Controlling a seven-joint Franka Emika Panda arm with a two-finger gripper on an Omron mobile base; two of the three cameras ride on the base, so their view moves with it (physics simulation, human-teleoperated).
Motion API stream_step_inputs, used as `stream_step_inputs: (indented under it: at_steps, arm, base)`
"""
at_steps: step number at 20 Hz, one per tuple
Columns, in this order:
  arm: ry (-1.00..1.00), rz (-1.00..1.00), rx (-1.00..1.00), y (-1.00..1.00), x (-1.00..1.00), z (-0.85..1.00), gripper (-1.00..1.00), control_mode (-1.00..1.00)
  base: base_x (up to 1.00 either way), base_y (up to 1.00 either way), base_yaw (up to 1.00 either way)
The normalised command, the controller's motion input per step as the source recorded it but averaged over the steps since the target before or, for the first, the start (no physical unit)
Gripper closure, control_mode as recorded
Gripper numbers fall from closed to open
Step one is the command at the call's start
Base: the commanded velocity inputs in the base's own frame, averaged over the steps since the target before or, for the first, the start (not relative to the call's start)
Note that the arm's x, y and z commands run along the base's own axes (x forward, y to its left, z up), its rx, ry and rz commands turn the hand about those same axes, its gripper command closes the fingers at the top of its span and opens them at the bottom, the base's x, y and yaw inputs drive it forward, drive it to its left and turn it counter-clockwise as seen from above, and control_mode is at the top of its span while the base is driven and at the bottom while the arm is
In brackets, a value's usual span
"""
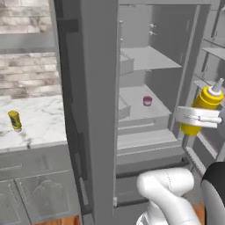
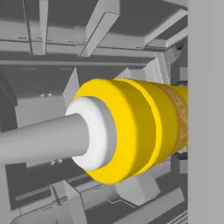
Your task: Place the mustard and mustard from the counter to the top shelf of the fridge. If the existing items in the fridge are on the top shelf, move them to other shelves.
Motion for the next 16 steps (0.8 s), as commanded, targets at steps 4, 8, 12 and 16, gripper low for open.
stream_step_inputs:
  at_steps: [4,8,12,16]
  arm:
    - [0.0,0.0,0.0,0.0,0.0,0.0,1.0,1.0]
    - [0.0,0.0,0.0,0.0,0.0,0.0,1.0,1.0]
    - [0.0,0.0,0.0,0.0,0.0,0.0,1.0,1.0]
    - [0.12,0.12,0.0,-0.19,0.76,0.0,1.0,-1.0]
  base:
    - [0.76,-0.08,0.11]
    - [0.73,-0.02,0.09]
    - [0.71,-0.07,0.1]
    - [0.0,0.0,0.0]
